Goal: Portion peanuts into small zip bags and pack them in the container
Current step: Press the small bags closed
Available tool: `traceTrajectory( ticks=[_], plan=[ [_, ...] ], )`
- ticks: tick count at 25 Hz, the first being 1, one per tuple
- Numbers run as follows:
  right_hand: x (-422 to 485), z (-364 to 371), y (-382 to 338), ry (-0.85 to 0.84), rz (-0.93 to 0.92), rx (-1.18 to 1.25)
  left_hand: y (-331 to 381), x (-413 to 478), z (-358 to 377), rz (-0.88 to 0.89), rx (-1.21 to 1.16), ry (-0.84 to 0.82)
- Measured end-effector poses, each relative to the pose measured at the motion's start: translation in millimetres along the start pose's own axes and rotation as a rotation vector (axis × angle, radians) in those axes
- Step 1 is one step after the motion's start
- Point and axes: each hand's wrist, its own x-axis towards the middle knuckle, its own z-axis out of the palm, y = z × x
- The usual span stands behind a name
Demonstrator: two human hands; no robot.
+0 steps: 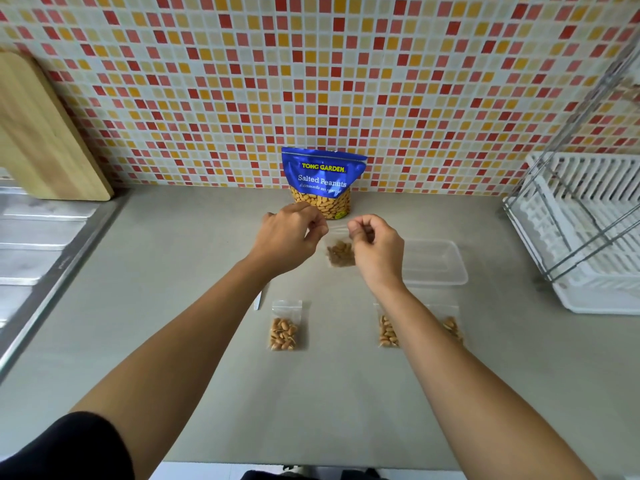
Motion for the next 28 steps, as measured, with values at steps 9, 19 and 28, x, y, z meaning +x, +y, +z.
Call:
traceTrajectory(
  ticks=[9, 19, 28],
  plan=[
    [-3, 13, 9, -0.115, 0.190, 0.152, -12, -27, 2, -0.235, -0.468, -0.064],
    [-49, 38, 93, -0.252, 0.358, -0.175, -25, -120, 83, -0.710, -0.665, -0.212],
    [-57, 48, 111, -0.394, 0.082, -0.640, -24, -129, 104, -0.524, -0.036, -0.255]
  ],
)
